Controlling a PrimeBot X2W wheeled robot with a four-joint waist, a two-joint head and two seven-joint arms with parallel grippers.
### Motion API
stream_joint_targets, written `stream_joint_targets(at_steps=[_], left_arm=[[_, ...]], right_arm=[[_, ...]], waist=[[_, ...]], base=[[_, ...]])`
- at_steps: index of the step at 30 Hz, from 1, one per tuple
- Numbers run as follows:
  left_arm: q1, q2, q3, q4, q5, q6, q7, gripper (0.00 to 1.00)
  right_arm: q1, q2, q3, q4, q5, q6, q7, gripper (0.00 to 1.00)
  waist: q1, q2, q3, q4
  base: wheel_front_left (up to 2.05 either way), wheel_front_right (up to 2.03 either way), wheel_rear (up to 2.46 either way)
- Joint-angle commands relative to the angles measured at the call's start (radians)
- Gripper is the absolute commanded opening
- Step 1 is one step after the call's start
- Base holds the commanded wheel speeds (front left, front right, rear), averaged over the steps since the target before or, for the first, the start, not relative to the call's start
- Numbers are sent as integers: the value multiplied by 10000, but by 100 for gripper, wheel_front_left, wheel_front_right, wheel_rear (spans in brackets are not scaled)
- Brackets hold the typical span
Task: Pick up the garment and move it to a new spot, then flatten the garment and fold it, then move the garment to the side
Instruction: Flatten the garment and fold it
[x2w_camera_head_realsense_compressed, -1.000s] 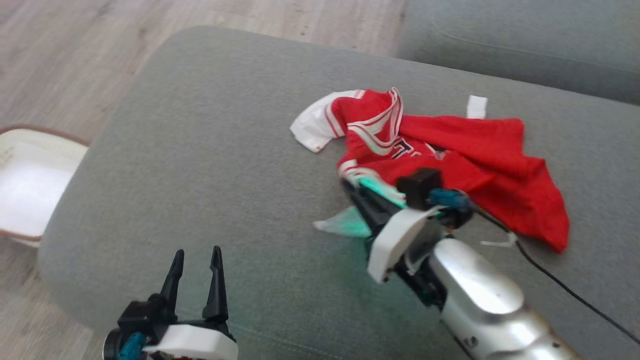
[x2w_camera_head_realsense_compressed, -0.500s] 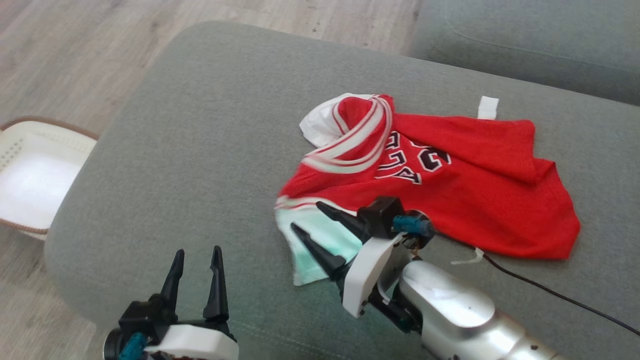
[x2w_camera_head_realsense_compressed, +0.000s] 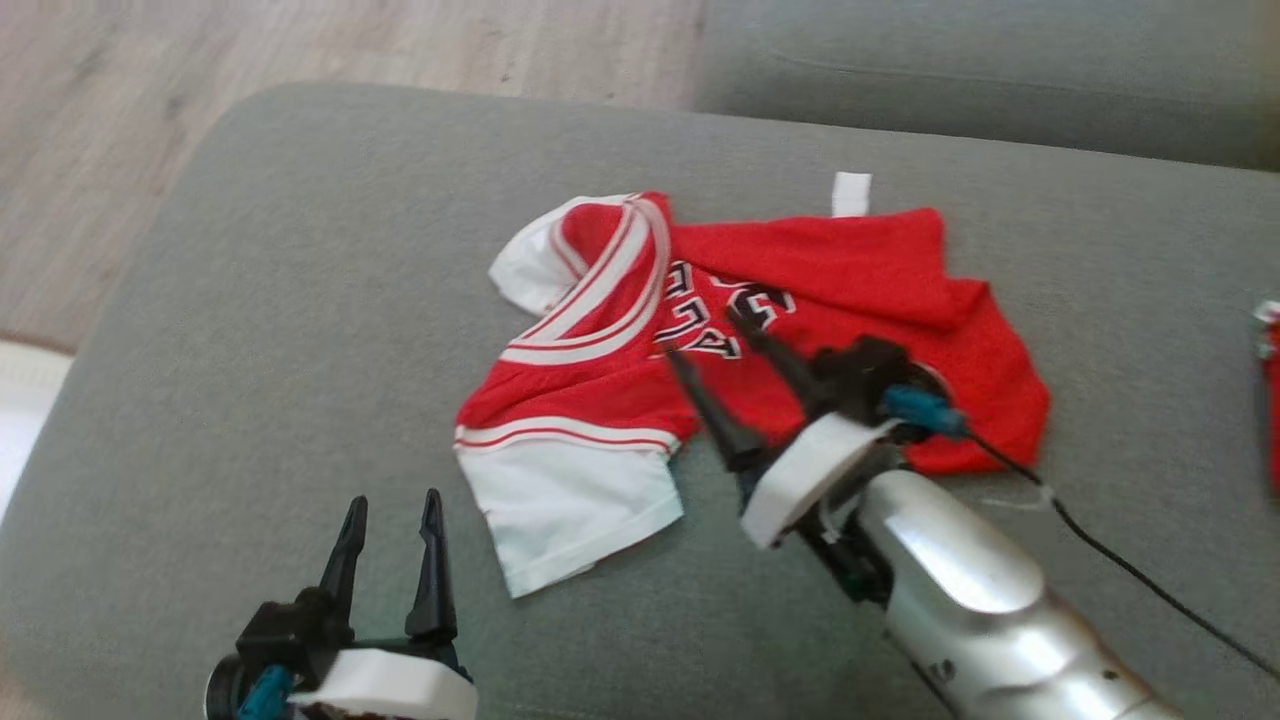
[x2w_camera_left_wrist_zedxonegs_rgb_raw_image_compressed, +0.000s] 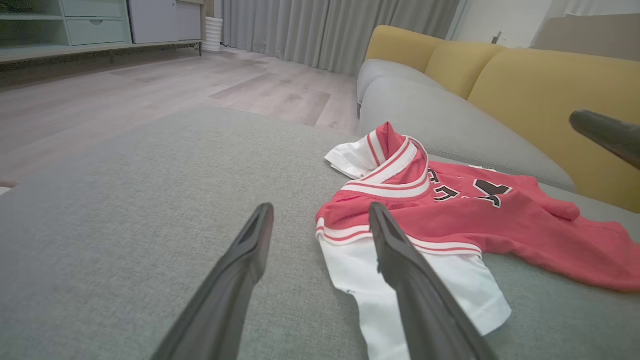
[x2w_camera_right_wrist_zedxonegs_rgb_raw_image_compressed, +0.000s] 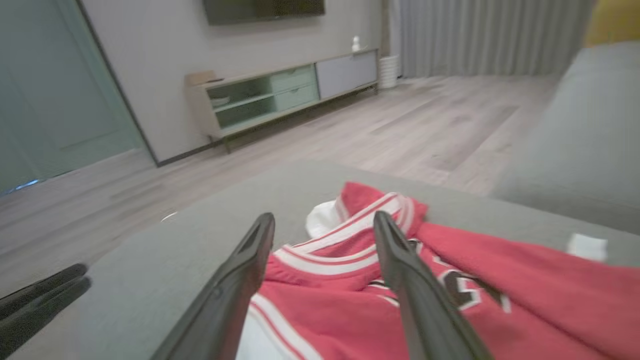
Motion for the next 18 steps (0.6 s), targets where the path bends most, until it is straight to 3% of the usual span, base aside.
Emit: stream_joint_targets(at_steps=[1, 10, 18], left_arm=[[-192, 87, 349, -301, 57, 20, -119, 100], [5, 196, 313, -376, 33, 64, -64, 100], [-114, 304, 227, -465, 59, 53, 30, 100]], right_arm=[[196, 190, -296, -152, -215, 65, -167, 100], [1619, 191, -3776, 476, -2372, 65, -310, 100], [2109, 191, -6821, 898, -3821, 65, 47, 100]], waist=[[0, 0, -186, -411], [0, 0, -452, -1358], [0, 0, -160, -1304]], base=[[0, 0, 0], [0, 0, 0], [0, 0, 0]])
